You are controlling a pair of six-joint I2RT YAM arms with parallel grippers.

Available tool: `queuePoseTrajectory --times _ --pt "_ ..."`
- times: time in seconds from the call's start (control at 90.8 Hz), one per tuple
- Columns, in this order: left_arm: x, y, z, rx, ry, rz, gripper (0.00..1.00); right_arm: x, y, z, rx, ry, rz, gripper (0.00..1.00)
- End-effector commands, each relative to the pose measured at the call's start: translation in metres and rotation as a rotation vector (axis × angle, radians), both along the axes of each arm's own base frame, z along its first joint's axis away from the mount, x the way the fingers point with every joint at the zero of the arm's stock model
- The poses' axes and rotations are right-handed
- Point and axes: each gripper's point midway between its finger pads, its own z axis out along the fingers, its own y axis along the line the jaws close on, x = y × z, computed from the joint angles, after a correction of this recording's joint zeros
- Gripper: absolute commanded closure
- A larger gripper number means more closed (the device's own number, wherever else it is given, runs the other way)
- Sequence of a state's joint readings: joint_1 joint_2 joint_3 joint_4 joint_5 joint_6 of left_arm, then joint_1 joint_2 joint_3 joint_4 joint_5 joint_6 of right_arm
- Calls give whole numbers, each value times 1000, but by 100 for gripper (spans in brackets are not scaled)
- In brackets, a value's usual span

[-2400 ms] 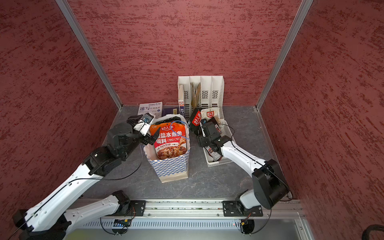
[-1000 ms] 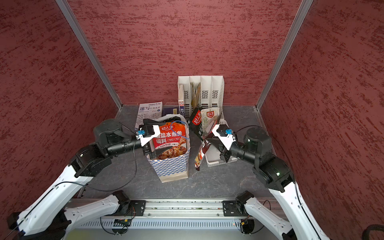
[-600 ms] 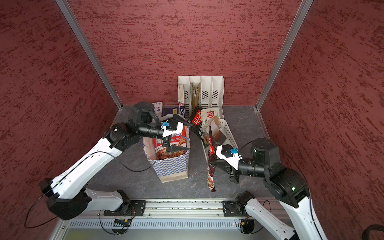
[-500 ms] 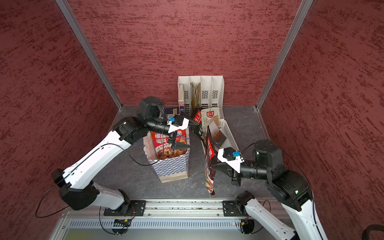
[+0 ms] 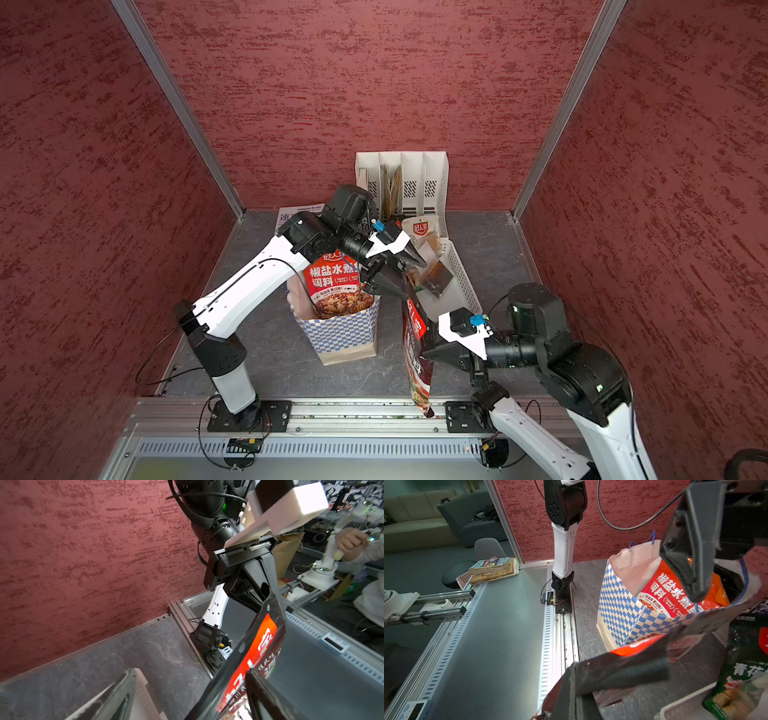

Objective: Place the condiment packets inside the bag
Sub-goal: Pick up the condiment packet from the storage box.

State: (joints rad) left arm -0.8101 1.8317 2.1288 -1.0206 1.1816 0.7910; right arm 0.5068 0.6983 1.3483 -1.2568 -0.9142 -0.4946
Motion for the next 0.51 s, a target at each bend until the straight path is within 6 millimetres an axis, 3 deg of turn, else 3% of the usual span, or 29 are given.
queuePoseTrajectory --times 0.0,0.055,0.209,0.419,0.474,0.496 --pt "-26 8 -20 151 73 -61 24 -12 -1 20 53 -74 48 100" --pt "-32 6 -28 195 59 -70 28 -12 -2 21 46 -86 43 100" --pt "-45 12 -30 211 20 -95 52 -6 -6 17 14 -115 3 100" --pt "-55 14 -37 249 -84 -62 100 1 -9 21 33 -177 -55 100" --pt "-54 14 -35 262 -128 -25 100 6 -11 24 48 -204 -93 100" --pt "-52 14 -31 260 -136 -2 100 10 -12 25 52 -215 -118 92"
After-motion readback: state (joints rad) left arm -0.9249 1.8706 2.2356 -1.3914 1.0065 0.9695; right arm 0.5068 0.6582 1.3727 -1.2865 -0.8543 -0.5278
